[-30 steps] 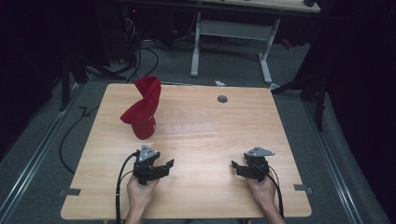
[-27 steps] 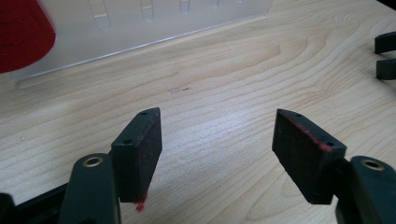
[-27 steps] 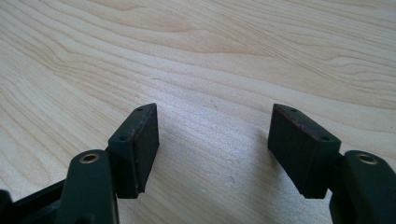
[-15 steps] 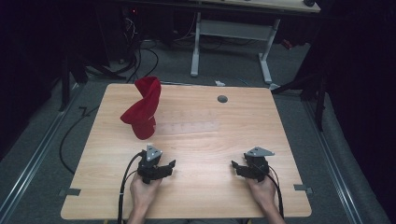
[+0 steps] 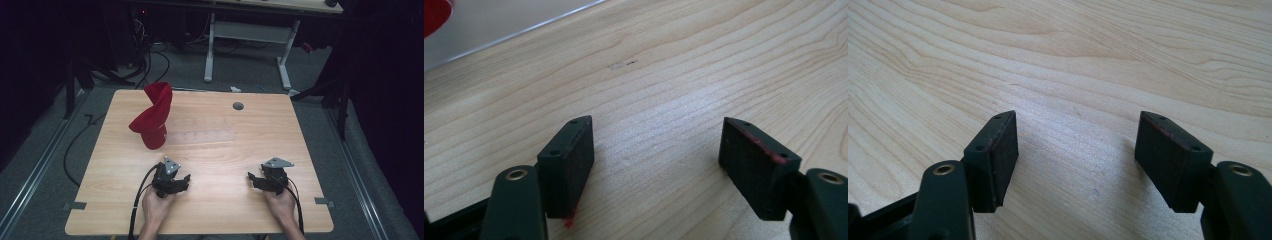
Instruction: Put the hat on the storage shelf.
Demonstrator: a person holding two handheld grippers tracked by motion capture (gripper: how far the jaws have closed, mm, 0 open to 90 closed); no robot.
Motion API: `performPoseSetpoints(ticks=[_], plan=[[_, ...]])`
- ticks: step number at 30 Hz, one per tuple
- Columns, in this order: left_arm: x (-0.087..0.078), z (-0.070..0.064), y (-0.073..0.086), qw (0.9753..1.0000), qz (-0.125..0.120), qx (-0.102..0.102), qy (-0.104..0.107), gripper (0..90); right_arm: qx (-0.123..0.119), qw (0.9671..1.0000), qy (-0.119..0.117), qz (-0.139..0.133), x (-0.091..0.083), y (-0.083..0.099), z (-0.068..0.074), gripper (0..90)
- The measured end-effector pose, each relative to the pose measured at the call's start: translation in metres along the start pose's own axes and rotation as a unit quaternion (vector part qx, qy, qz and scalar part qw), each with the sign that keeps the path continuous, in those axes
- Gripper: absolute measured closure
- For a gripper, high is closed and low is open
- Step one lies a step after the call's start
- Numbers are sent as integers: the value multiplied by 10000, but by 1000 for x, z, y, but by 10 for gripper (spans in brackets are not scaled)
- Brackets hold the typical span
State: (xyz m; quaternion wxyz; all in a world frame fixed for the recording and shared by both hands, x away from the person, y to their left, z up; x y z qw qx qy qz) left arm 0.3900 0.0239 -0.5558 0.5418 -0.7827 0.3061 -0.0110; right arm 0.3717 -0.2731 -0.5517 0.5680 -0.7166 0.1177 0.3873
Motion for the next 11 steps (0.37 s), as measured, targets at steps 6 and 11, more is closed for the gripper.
performPoseSetpoints(ticks=[6,11], plan=[[0,0,0,10000,-6,-24,-33,290,7,10000,0,3,0,0,0,339],[0,0,0,10000,-7,-19,-30,288,6,10000,2,2,0,0,0,339]])
Point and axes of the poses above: each handheld gripper's, and its own axes: x roughly forward along the jaws, y roughly out of its underside, z roughly to its left, the point moved 3 cm from there along x, roughly forward along the jaws, and after that the axes turned 3 degrees about y, right-handed, at the moved point
